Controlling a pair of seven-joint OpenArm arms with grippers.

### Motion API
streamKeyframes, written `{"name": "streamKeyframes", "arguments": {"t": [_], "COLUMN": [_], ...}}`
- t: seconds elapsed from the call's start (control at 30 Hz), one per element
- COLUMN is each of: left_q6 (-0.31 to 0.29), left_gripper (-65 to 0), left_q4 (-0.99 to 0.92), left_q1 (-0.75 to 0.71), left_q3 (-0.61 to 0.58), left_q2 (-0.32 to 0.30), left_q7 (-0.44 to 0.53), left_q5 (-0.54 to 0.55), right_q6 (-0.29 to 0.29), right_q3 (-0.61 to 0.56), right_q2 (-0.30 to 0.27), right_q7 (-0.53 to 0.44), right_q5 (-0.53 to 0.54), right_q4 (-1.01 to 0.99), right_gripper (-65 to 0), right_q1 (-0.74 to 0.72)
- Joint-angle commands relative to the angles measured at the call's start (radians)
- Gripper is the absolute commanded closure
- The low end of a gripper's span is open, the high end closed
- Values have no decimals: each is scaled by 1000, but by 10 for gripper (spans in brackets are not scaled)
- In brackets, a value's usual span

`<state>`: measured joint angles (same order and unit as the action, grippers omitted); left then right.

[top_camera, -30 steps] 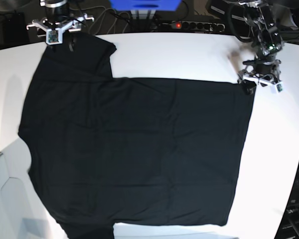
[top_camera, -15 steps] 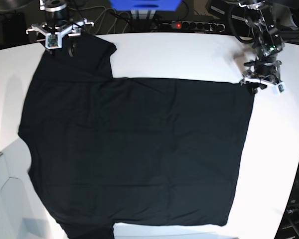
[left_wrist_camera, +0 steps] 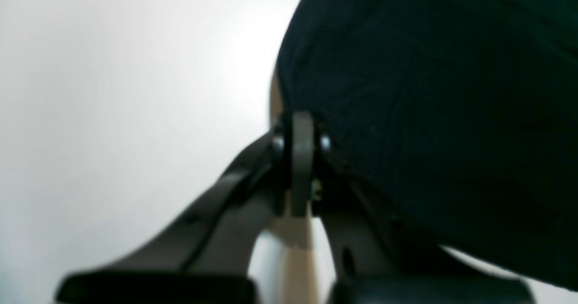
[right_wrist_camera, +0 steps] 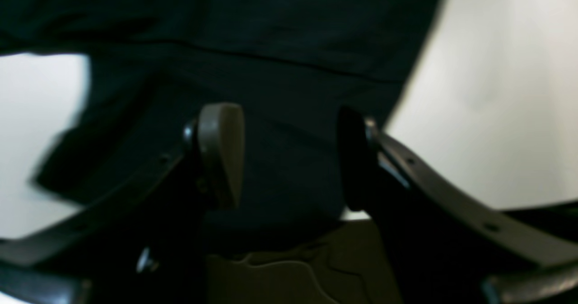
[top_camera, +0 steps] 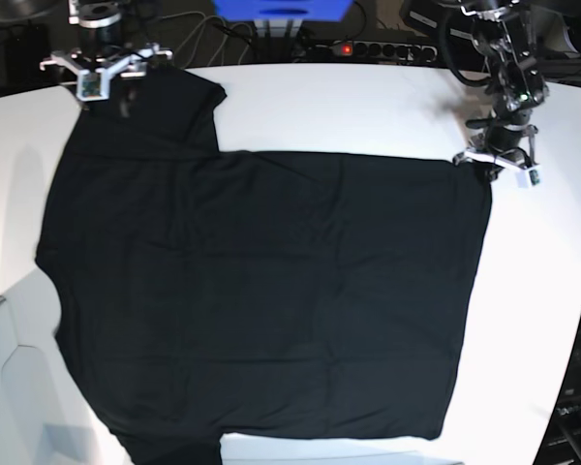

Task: Fold the T-shirt properly
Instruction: 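Lower both grippers to the shoulder corners of the black T-shirt, then close both grippers on the shoulder corners and lift slightly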

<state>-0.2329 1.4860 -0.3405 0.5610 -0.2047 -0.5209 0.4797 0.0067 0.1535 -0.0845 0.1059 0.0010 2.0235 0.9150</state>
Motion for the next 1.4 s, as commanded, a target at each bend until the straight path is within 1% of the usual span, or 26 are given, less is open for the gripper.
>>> {"name": "streamKeyframes", "arguments": {"t": [0.0, 0.13, 0.27, 0.4, 0.53, 0.73, 0.77, 0.83, 0.9, 1.07, 1.13, 1.27, 1.37], "left_q6": [-3, -4, -6, -6, -6, -6, -6, -6, -6, -6, -6, -6, -6], "left_gripper": [-3, -2, -2, -2, -2, -2, -2, -2, -2, -2, -1, -1, -1], "left_q4": [17, 23, 31, 31, 31, 31, 31, 31, 31, 31, 31, 31, 31], "left_q1": [-7, -33, -55, -56, -56, -58, -58, -58, -59, -59, -59, -59, -59], "left_q3": [6, 12, 49, 49, 49, 49, 49, 49, 49, 49, 49, 49, 49], "left_q2": [-11, -11, -9, -9, -9, -9, -9, -9, -9, -9, -9, -9, -11], "left_q7": [-6, -6, -6, -6, -6, -6, -6, -6, -6, -6, -6, -6, -6], "left_q5": [-2, -2, -2, -2, -2, -2, -2, -2, -2, -2, -2, -3, -6], "right_q6": [0, 0, 0, 0, 0, 8, 32, 121, 183, 298, 326, 345, 391], "right_q3": [10, 47, 57, 57, 65, 125, 140, 191, 232, 327, 331, 326, 324], "right_q2": [-2, -2, -2, -4, -8, -8, -8, -2, 12, 58, 61, 62, 61], "right_q7": [-22, -22, -5, 91, 200, 297, 306, 325, 337, 346, 346, 346, 344], "right_q5": [4, 4, 4, 4, 4, 4, 4, 4, 4, 4, 4, 4, 4], "right_q4": [15, 13, -2, -14, -16, -39, -57, -99, -129, -195, -209, -226, -255], "right_gripper": [-341, -342, -376, -404, -412, -412, -412, -412, -411, -411, -410, -409, -406], "right_q1": [13, 13, -12, -70, -138, -227, -244, -274, -296, -333, -334, -334, -339]}}
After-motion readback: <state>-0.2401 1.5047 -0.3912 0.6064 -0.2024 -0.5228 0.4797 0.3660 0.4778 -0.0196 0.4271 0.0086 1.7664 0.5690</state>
